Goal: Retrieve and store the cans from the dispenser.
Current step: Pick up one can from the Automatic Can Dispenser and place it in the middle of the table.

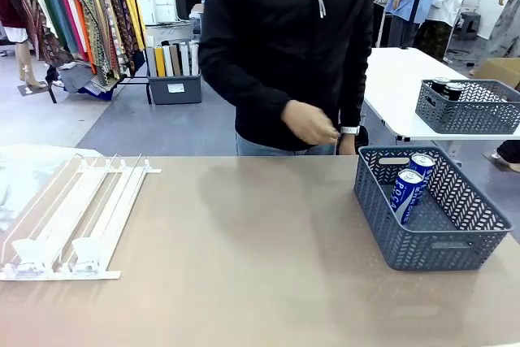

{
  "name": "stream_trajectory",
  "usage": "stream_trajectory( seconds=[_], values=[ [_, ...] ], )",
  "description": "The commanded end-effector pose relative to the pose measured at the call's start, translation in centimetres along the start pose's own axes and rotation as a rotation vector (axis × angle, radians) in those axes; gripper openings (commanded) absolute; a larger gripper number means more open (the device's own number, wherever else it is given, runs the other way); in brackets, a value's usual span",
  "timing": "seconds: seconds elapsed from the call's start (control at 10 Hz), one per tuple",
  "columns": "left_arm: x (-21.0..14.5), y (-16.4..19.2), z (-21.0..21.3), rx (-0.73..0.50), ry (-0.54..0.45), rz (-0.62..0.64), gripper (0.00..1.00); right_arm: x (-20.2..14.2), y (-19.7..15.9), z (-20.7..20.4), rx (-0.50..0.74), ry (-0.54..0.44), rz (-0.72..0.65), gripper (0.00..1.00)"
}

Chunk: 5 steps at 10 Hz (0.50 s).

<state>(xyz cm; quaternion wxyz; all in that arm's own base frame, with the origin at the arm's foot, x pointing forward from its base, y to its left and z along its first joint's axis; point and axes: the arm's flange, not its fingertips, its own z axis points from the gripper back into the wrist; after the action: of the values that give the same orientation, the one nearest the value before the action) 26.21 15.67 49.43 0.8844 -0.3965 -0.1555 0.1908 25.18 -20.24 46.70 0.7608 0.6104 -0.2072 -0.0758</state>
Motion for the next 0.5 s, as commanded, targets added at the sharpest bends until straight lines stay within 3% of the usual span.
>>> stream_trajectory(
  seconds=[0.0,0.4],
  values=[
    [-0.03,0.01,0.03,-0.023,-0.002,-0.014,1.0,0.15,0.22,0.06,0.014,-0.007,0.013,1.0],
    [-0.03,0.01,0.03,-0.023,-0.002,-0.014,1.0,0.15,0.22,0.06,0.014,-0.007,0.013,1.0]
  ],
)
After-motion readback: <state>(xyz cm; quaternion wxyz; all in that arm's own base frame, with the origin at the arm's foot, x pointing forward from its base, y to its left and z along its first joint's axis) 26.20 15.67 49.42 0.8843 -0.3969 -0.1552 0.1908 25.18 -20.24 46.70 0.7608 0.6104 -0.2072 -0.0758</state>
